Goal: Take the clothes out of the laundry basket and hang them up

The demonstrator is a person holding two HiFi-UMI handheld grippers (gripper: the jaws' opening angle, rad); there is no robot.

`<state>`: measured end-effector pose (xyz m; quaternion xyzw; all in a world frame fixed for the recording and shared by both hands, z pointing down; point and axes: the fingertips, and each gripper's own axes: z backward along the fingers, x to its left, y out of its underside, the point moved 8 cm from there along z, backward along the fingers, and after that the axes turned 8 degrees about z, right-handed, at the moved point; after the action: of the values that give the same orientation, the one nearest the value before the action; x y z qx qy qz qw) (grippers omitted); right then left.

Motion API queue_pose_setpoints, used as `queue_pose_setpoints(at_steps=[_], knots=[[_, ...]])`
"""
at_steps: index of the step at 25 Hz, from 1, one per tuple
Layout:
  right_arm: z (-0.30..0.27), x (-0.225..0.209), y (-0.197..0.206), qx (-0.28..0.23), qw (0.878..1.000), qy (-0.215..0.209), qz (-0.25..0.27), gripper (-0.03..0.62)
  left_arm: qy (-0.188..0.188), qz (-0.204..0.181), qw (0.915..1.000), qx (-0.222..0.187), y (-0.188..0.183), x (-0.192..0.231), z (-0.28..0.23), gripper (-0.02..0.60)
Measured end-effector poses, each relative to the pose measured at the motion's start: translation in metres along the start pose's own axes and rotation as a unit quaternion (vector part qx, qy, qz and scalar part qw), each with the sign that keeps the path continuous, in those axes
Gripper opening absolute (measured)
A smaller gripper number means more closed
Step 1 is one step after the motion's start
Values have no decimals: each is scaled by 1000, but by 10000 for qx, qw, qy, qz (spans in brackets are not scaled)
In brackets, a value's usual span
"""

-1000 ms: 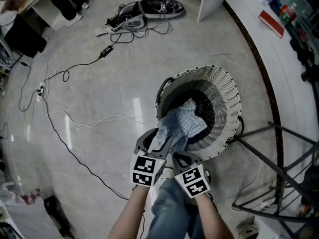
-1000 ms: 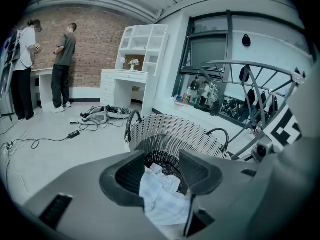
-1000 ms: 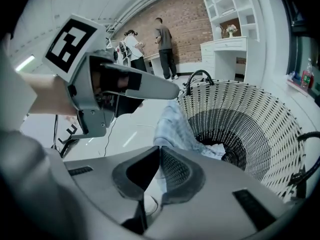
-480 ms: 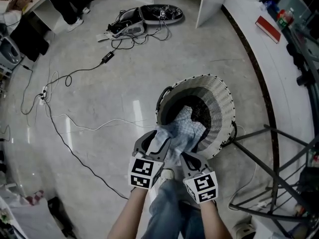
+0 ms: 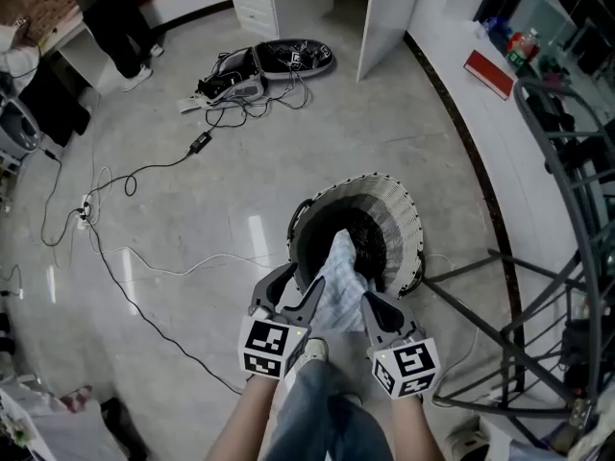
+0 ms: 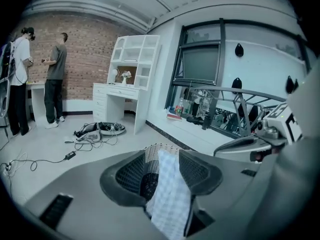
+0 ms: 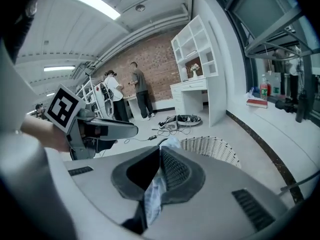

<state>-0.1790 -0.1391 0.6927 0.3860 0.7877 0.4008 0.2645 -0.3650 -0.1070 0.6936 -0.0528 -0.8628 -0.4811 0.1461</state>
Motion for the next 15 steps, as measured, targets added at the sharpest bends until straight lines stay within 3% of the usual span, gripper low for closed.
queue_pose_setpoints(at_steps=[9,15], knots=[[66,-30,-83,-664,9969,413,-108,12,392,-165,9990,-139,-70,-49,19,224],[120,-45,-144,-1162,9906,722,-80,12,926,-375,9947,-241,-108,-93,35,225]])
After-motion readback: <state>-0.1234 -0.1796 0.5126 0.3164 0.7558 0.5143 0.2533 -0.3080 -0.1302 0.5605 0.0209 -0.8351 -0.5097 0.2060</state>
